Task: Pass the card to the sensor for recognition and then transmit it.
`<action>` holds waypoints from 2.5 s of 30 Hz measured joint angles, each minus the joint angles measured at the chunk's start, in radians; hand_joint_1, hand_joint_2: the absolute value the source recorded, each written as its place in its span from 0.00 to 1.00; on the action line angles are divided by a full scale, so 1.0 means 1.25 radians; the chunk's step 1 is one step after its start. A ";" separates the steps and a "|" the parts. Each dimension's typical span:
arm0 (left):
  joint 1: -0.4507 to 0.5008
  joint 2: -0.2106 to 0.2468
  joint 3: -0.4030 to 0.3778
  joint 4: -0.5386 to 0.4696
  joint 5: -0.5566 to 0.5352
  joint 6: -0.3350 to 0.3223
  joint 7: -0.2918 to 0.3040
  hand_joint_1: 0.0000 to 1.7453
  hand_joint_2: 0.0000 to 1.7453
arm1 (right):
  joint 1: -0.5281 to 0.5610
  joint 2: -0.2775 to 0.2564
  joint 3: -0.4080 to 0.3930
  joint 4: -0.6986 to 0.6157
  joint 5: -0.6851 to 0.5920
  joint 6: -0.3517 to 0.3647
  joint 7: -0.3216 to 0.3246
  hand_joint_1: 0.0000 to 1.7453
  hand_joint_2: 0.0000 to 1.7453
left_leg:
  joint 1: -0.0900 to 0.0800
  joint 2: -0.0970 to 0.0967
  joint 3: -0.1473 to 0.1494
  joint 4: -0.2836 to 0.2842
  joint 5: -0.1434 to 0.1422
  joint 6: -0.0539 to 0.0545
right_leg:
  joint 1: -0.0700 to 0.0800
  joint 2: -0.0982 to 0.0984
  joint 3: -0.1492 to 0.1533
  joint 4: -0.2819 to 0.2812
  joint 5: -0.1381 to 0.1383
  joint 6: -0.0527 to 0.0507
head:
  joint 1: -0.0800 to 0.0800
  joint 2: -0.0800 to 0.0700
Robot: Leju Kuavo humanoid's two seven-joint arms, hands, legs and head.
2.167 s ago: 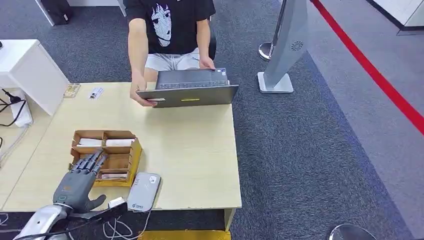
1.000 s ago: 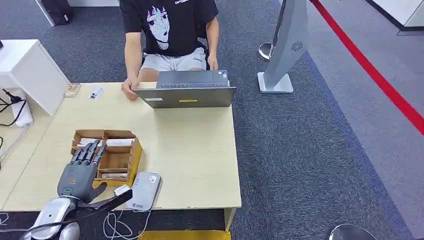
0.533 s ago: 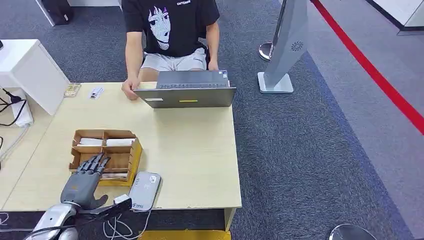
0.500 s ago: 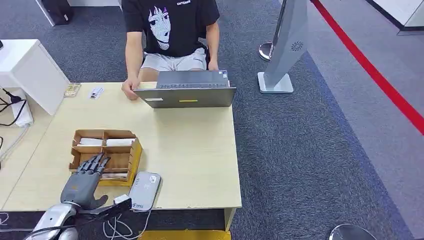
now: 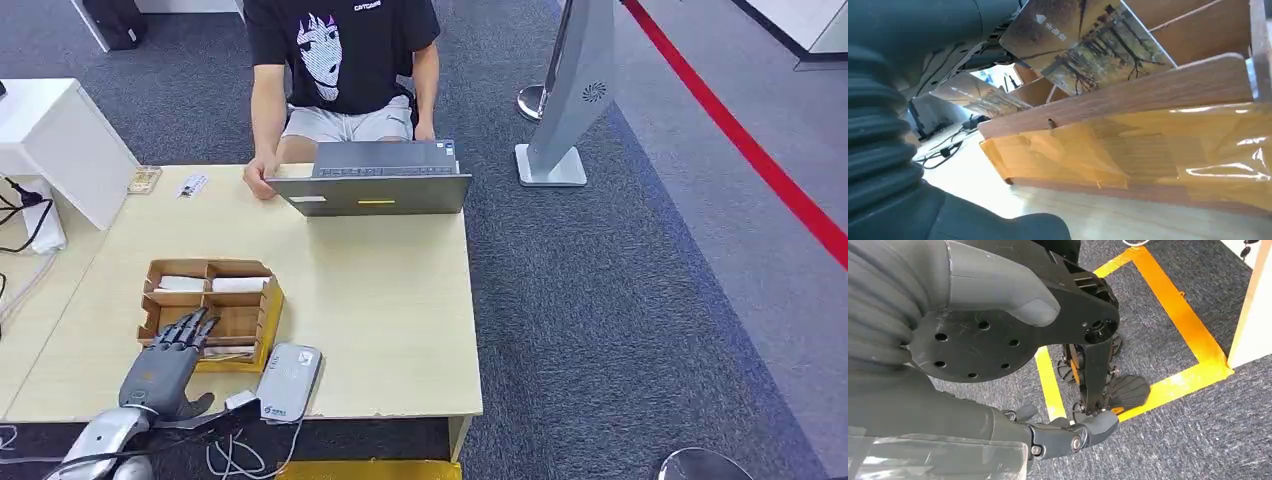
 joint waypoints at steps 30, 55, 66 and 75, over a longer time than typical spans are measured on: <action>-0.004 -0.032 -0.004 -0.020 -0.024 0.053 -0.009 0.00 1.00 | 0.000 0.002 -0.014 -0.001 0.045 0.014 -0.002 0.00 1.00 | 0.000 0.000 0.000 0.000 0.000 0.000 | 0.000 0.000 0.000 0.000 0.001 -0.001 | 0.000 0.000; -0.008 -0.040 -0.024 -0.016 -0.014 0.063 -0.023 1.00 1.00 | 0.000 0.002 -0.032 -0.001 0.074 0.020 -0.006 0.00 1.00 | 0.000 0.000 0.000 0.000 0.001 0.000 | 0.000 0.000 0.000 0.000 0.001 -0.001 | 0.000 0.000; -0.006 -0.040 -0.025 -0.025 -0.012 0.063 -0.022 1.00 1.00 | 0.000 0.004 -0.033 -0.001 0.081 0.022 -0.006 0.00 1.00 | 0.000 0.001 0.000 0.000 0.001 0.000 | 0.000 0.000 -0.001 0.000 0.002 -0.002 | 0.000 0.000; -0.005 -0.050 -0.024 -0.099 -0.010 0.073 -0.016 0.99 1.00 | 0.000 0.004 -0.048 -0.003 0.090 0.023 -0.006 0.00 1.00 | 0.000 0.001 -0.001 0.000 0.002 0.000 | 0.000 0.000 -0.001 0.000 0.002 -0.002 | 0.000 0.000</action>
